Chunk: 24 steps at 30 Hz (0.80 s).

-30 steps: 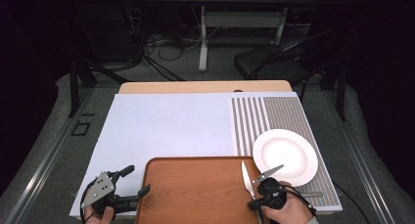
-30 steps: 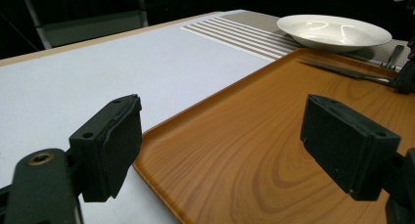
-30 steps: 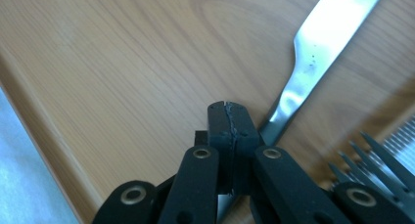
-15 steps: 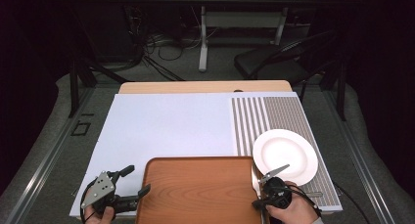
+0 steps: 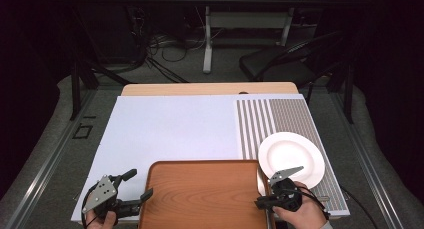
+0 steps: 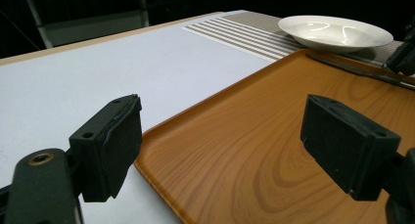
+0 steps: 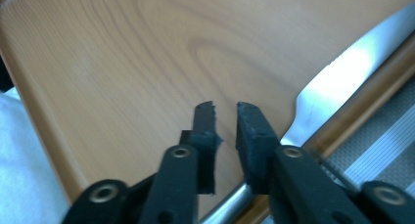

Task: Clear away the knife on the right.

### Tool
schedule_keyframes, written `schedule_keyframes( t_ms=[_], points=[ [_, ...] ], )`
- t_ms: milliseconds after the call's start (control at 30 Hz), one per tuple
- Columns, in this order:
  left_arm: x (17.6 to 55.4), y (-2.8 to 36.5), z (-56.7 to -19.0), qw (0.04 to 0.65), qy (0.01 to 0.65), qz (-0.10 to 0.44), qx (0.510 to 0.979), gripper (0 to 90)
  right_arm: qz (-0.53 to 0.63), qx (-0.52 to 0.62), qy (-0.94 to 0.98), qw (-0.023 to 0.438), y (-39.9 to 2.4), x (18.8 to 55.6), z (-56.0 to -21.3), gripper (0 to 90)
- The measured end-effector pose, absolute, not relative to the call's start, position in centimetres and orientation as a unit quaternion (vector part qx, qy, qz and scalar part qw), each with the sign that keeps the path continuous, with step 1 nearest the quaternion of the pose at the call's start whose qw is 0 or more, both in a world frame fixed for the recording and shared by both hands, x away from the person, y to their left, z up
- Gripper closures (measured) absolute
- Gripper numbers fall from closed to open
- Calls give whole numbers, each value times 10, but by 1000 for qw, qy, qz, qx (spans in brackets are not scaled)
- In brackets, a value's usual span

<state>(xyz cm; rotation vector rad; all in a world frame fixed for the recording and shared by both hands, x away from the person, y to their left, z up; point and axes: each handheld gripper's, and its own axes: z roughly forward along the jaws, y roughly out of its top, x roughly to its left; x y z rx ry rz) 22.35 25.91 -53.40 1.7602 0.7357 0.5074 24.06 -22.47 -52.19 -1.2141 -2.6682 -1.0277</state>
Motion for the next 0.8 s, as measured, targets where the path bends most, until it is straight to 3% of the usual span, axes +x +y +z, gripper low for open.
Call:
schedule_keyframes(
  t_ms=[233,467,733,800],
  points=[
    [224,259,-534,550,314,213,744,160,-370,-372,-850,-44,-228,240,-517,673],
    [224,259,-534,550,314,213,744,160,-417,-335,-834,-136,-232,240,-511,514],
    [224,260,-534,551,313,214,743,160,-459,-304,-809,-206,-239,241,-510,403],
    [224,260,-534,551,314,214,743,160,-464,-306,-806,-201,-242,243,-511,404]
  ],
)
